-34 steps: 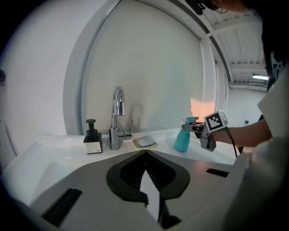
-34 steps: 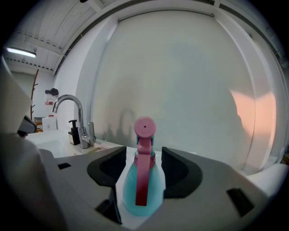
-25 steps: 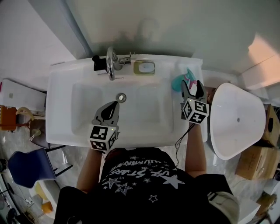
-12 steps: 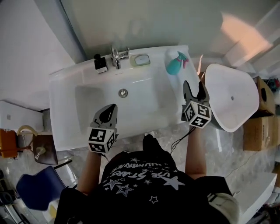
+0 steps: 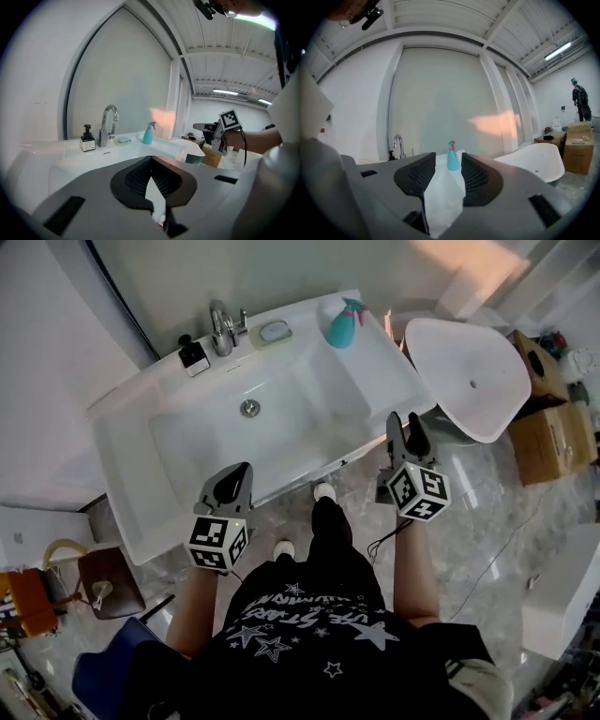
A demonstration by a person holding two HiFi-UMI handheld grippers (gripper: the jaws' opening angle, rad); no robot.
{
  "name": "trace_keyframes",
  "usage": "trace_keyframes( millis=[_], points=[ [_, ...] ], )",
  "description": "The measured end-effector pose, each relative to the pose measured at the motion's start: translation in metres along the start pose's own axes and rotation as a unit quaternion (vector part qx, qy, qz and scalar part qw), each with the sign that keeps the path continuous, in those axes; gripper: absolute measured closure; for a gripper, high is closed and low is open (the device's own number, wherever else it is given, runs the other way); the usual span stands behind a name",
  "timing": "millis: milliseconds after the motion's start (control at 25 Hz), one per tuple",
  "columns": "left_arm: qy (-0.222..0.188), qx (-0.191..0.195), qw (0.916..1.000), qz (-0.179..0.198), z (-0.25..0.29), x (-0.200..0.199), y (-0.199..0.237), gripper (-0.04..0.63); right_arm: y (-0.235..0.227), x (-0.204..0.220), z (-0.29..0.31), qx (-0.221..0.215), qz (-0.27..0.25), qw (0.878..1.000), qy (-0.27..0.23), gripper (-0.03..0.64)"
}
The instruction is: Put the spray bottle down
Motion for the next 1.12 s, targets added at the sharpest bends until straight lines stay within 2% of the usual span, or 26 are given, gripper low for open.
trace_keyframes(
  millis=[200,240,400,640,1120],
  points=[
    [0.018,0.037,0.9992,0.004,-0.008,0.019,-0.018,0.580,-0.008,0.015,-0.065,0.052,0.004,0.998,0.017,0.589],
    [0.018,0.042,0.9990,0.004,-0.008,0.021,-0.022,0.580,-0.010,0.016,-0.073,0.059,0.002,0.998,0.020,0.600],
    [0.022,0.058,0.9980,0.004,-0.004,0.027,-0.038,0.580,-0.014,0.015,-0.094,0.068,-0.020,0.997,0.031,0.604],
    [0.024,0.067,0.9973,0.019,-0.007,0.026,-0.069,0.580,-0.015,0.020,-0.109,0.038,-0.027,0.997,0.055,0.604],
    [0.031,0.016,0.9992,0.018,-0.085,0.066,-0.137,0.580,-0.002,0.034,-0.189,-0.054,-0.042,0.996,0.066,0.604]
  ],
)
Point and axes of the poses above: the fingertips, and each gripper's own axes: z forward along the fingers, y to its left, x out of its underside, the point moved 3 cm from there along -z, backward along the fingers, and after that the axes turned 5 degrees about -z, right-handed, at the moved point
